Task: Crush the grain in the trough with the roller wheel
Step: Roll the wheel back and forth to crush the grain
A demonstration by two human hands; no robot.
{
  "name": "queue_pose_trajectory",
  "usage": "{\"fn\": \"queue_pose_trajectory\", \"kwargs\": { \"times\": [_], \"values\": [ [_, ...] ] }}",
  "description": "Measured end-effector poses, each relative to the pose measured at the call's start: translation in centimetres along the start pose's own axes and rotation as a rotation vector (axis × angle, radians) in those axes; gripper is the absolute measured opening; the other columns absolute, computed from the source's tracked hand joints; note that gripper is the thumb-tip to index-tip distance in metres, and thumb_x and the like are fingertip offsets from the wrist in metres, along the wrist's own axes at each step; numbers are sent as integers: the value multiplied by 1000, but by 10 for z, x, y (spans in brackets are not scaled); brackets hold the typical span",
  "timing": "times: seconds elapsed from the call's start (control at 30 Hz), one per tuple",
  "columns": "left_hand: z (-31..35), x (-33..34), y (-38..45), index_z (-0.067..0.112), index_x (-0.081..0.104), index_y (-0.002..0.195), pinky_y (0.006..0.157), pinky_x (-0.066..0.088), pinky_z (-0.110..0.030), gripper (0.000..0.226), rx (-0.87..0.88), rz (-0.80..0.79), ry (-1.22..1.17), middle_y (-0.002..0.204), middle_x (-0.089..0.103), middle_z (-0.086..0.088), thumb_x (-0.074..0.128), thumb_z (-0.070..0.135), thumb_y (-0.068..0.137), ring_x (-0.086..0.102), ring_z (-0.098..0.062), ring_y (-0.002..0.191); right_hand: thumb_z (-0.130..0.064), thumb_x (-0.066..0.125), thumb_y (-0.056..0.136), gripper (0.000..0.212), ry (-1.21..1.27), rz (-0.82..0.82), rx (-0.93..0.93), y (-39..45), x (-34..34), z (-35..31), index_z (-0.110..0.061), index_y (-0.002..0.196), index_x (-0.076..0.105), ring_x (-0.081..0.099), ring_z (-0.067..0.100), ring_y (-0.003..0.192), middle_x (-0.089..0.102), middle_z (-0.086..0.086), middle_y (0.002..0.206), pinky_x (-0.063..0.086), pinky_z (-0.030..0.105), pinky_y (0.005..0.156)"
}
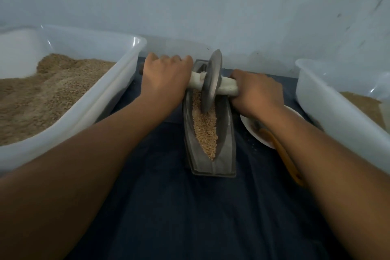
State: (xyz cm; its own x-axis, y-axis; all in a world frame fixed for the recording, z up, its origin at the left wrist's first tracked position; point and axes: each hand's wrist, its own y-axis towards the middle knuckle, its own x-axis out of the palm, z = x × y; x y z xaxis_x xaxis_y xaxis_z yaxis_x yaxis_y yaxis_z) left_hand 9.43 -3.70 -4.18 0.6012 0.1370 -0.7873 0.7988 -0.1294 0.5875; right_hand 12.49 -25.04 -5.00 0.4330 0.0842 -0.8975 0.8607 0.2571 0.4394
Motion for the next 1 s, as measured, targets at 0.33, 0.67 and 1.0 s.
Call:
{"fn": "queue_pose_trajectory", "kwargs": {
  "times": [0.33, 0.67, 1.0],
  "values": [
    [4, -27, -46, 18, 43, 106, 75, 34, -37, 32, -14, -6, -5, 96, 59, -3, 65, 11, 84, 59, -25, 86, -37, 58, 84, 14, 9, 47, -69, -46, -20, -12, -28, 95, 54, 59, 26, 73, 60, -6, 81, 39, 34, 59],
    [2, -53, -66, 22, 34, 98, 74, 34, -37, 37, 26, -45, -11, 95, 59, -2, 67, 15, 81, 58, -24, 85, -34, 60, 89, 23, 31, 161, -78, -95, -43, -26, -24, 109, 60, 58, 29, 83, 61, 0, 92, 29, 37, 66],
    [-2, -82, -74, 23, 34, 98, 75, 33, -36, 38, 71, -40, -18, 98, 57, 1, 67, 16, 83, 58, -22, 89, -30, 66, 84, 22, 156, 198, -43, -107, -63, -29, -25, 106, 68, 57, 27, 84, 62, -3, 91, 37, 38, 68]
  ]
}}
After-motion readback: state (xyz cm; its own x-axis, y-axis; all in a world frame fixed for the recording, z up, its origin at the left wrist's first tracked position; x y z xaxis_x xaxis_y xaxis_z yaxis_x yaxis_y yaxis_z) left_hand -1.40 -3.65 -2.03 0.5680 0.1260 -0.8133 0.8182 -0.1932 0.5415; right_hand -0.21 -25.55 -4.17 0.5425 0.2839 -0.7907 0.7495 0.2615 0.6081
